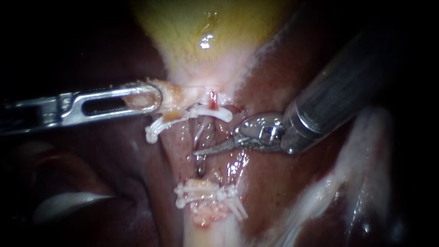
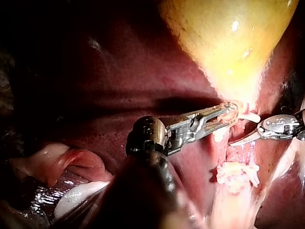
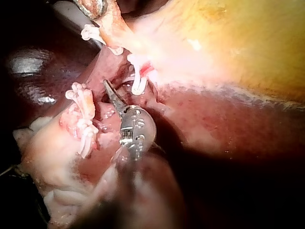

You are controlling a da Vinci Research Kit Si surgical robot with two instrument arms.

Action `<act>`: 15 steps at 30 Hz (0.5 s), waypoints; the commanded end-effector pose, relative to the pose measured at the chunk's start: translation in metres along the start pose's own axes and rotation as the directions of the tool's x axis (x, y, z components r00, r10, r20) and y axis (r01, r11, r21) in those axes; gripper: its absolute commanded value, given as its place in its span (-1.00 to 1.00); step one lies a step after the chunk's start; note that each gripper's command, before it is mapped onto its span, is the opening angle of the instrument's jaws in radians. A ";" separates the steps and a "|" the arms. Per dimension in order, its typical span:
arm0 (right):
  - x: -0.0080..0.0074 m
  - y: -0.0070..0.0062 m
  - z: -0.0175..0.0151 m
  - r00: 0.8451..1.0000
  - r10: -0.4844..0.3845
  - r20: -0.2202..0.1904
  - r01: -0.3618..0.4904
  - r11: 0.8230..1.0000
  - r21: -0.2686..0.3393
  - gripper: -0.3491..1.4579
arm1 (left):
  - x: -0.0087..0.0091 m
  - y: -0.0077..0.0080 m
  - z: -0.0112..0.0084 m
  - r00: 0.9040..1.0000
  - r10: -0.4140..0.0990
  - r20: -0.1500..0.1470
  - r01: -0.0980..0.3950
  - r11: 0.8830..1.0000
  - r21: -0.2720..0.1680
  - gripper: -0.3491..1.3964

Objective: Go back from the cut right tube

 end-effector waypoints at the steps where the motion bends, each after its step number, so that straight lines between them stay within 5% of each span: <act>1: 0.0001 -0.0001 0.0001 1.000 -0.001 0.000 0.001 1.000 0.000 -1.00 | 0.0000 0.0000 0.0000 1.000 0.000 0.000 0.000 1.000 0.000 -1.00; 3: 0.0001 -0.0002 0.0001 1.000 -0.002 -0.006 0.002 1.000 0.001 -1.00 | 0.0000 0.0001 0.0000 1.000 0.000 0.000 0.000 1.000 0.000 -1.00; 8: 0.0001 -0.0007 0.0001 0.998 0.004 -0.066 -0.004 1.000 0.001 0.45 | 0.0001 0.0001 0.0000 1.000 0.000 0.000 0.000 1.000 0.000 -1.00; 11: 0.0002 -0.0011 0.0002 0.997 0.002 -0.080 -0.002 1.000 0.002 0.75 | 0.0001 0.0001 0.0000 1.000 0.000 0.000 0.000 1.000 0.000 -1.00; 15: 0.0004 -0.0014 0.0005 0.996 0.002 -0.085 -0.002 1.000 -0.007 0.88 | 0.0001 0.0001 0.0001 1.000 0.000 0.000 0.000 1.000 0.000 -1.00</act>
